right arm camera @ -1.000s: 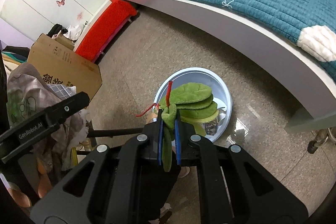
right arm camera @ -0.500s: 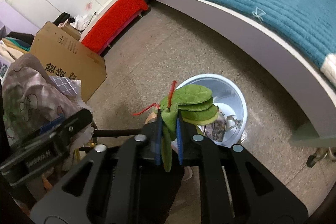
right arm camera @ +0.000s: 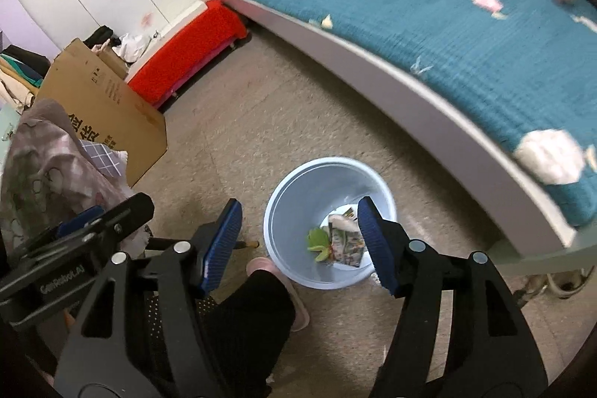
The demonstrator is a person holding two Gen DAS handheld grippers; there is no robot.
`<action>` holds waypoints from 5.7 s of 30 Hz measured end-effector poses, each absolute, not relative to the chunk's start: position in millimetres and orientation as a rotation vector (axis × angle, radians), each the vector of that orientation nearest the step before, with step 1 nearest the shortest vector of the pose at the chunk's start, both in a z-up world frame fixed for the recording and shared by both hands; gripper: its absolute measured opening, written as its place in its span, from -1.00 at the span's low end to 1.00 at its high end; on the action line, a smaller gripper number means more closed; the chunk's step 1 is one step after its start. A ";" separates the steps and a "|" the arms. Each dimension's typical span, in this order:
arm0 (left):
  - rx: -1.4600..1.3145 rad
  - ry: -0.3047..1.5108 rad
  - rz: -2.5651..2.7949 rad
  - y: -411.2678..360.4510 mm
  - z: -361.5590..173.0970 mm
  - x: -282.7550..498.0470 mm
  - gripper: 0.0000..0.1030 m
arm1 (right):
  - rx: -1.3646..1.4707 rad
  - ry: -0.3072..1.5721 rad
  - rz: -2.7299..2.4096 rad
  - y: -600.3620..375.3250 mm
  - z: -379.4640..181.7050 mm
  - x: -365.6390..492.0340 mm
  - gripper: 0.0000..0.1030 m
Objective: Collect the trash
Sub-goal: 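Bring both open tools back toward the table, then move the left tool toward the red chip bag and white wrappers, then close the left tool on a white wrapper while the right tool grasps the small white bottle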
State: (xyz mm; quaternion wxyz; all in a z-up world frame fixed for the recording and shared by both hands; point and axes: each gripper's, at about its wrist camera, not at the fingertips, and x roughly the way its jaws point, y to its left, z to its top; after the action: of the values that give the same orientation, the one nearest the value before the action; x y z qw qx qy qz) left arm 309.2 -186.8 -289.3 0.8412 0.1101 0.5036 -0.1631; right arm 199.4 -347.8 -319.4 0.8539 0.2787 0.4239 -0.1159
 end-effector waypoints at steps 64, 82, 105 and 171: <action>-0.121 0.720 0.158 237.9 -77.3 204.8 0.69 | 0.263 0.685 0.453 22.5 -99.0 235.7 0.40; -0.047 0.774 0.162 213.7 -91.2 257.8 0.69 | 0.267 0.693 0.433 6.1 -108.6 280.7 0.42; 0.025 0.792 0.166 222.0 -93.4 298.0 0.69 | 0.307 0.690 0.406 -24.7 -114.9 324.7 0.43; -0.269 0.582 0.196 318.8 -34.2 283.1 -0.95 | 0.097 0.916 0.609 162.4 -102.9 390.5 -0.10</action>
State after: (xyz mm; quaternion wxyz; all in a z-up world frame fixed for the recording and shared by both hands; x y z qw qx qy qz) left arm 283.1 318.8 -34.2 0.9443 -0.1321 0.2856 0.0961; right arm 390.5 162.4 -102.9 0.8515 0.0460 0.4351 0.2890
